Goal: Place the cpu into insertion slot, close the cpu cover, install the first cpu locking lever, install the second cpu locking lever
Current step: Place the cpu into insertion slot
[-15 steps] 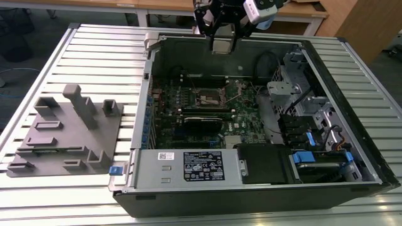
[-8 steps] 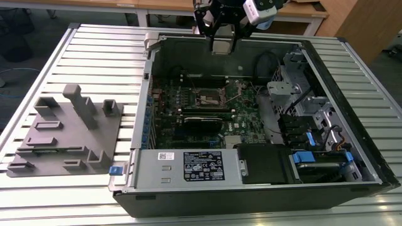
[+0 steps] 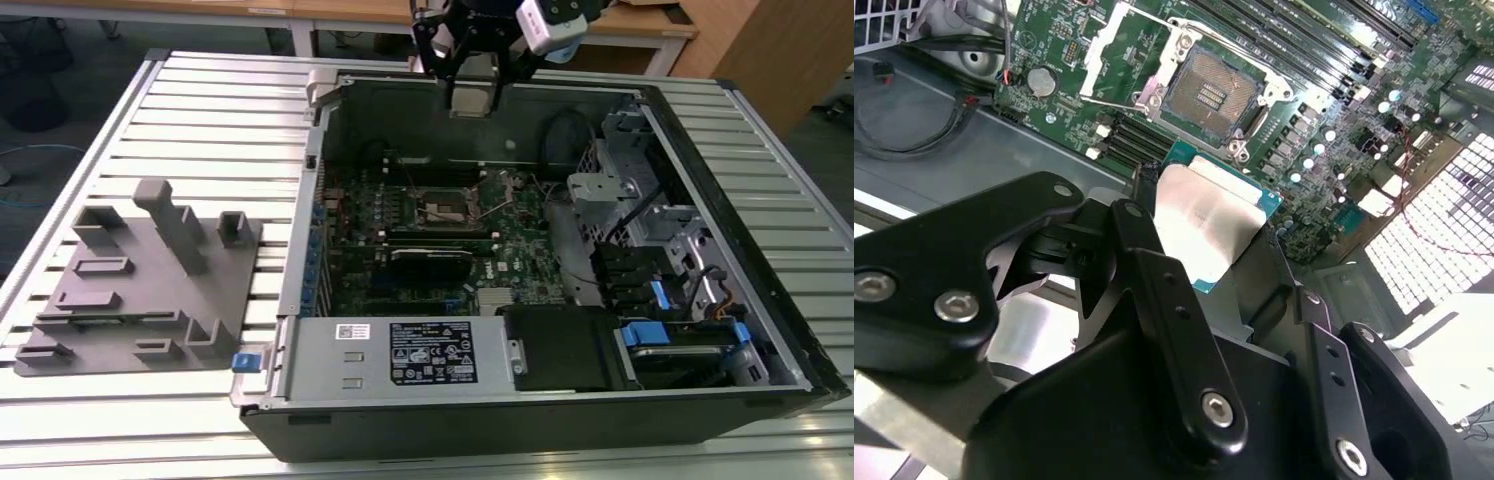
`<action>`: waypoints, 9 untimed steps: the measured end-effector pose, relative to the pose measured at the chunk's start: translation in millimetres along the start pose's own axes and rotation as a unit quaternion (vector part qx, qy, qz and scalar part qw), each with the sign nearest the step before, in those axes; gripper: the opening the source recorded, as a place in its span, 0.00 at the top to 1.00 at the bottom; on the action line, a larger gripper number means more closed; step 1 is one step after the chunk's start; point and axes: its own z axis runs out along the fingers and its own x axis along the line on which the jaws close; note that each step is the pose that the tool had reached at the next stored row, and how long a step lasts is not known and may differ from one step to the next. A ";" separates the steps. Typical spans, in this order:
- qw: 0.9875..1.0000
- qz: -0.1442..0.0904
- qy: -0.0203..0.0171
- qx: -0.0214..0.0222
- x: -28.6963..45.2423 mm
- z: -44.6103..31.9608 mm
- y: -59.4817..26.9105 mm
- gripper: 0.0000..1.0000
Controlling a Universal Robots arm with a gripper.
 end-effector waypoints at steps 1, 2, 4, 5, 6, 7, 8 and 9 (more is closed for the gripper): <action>1.000 0.000 0.000 0.000 0.0 0.7 0.0 0.46; 1.000 0.000 0.000 0.000 0.0 1.3 -0.1 0.46; 1.000 0.000 0.000 0.000 0.0 2.3 -0.2 0.46; 1.000 0.000 0.000 0.000 0.0 2.4 -0.2 0.46; 1.000 0.000 0.000 0.000 0.0 2.4 -0.2 0.46; 1.000 0.000 0.000 0.000 0.0 2.4 -0.2 0.46; 1.000 0.000 0.000 0.000 0.0 2.5 -0.2 0.46; 1.000 0.000 0.000 0.000 0.0 2.5 -0.2 0.46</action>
